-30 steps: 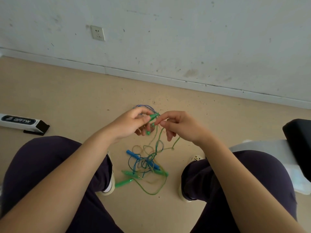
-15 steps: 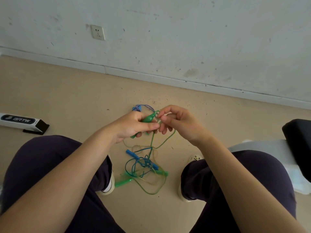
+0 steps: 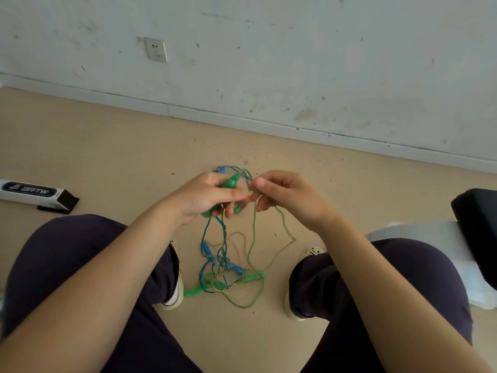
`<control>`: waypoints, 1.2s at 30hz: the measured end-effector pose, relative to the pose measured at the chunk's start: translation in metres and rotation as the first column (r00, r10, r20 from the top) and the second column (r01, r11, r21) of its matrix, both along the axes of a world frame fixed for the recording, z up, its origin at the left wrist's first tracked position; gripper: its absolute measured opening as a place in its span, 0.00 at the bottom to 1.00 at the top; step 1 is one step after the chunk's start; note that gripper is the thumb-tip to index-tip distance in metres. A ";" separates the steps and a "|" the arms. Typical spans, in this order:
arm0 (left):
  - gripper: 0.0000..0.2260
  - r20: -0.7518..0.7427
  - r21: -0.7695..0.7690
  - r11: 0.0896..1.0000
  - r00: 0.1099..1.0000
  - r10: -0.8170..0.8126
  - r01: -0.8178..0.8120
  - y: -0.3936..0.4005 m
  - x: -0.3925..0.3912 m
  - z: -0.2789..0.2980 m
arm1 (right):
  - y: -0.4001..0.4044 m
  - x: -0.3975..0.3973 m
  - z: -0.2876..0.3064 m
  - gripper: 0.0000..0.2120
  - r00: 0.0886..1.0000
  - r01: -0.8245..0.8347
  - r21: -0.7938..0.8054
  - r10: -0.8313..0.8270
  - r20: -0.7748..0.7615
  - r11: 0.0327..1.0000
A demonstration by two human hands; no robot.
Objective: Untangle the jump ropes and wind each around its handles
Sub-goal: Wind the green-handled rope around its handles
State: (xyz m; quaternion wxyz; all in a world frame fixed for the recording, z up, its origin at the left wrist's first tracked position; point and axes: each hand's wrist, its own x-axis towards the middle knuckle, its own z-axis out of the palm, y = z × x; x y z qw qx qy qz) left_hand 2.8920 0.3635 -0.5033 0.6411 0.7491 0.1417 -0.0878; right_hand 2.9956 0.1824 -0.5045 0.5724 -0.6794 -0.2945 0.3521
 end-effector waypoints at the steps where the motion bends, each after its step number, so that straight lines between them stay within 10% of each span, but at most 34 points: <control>1: 0.09 -0.007 -0.003 1.000 1.000 0.002 -0.002 -0.003 0.000 0.000 | 0.001 -0.002 0.000 0.10 0.999 -0.018 -0.028 0.019 0.033 0.999; 7: 0.09 -0.089 -0.001 0.993 0.989 -0.117 0.117 0.002 0.001 0.004 | 0.002 -0.002 0.005 0.07 0.963 0.065 -0.247 0.005 0.271 0.967; 13: 0.11 -0.183 0.353 0.933 0.983 0.000 0.066 0.019 -0.002 -0.005 | -0.012 0.021 0.006 0.05 0.861 0.447 -0.049 -0.415 0.295 0.893; 22: 0.06 -0.114 0.195 0.975 0.989 -0.089 0.111 0.001 -0.001 0.000 | 0.001 0.002 -0.005 0.16 0.994 0.053 -0.089 -0.044 0.100 0.995; 36: 0.08 -0.082 0.165 0.982 0.994 -0.078 0.091 0.004 0.001 -0.001 | 0.004 -0.004 0.001 0.14 0.969 0.056 -0.248 0.007 0.245 0.967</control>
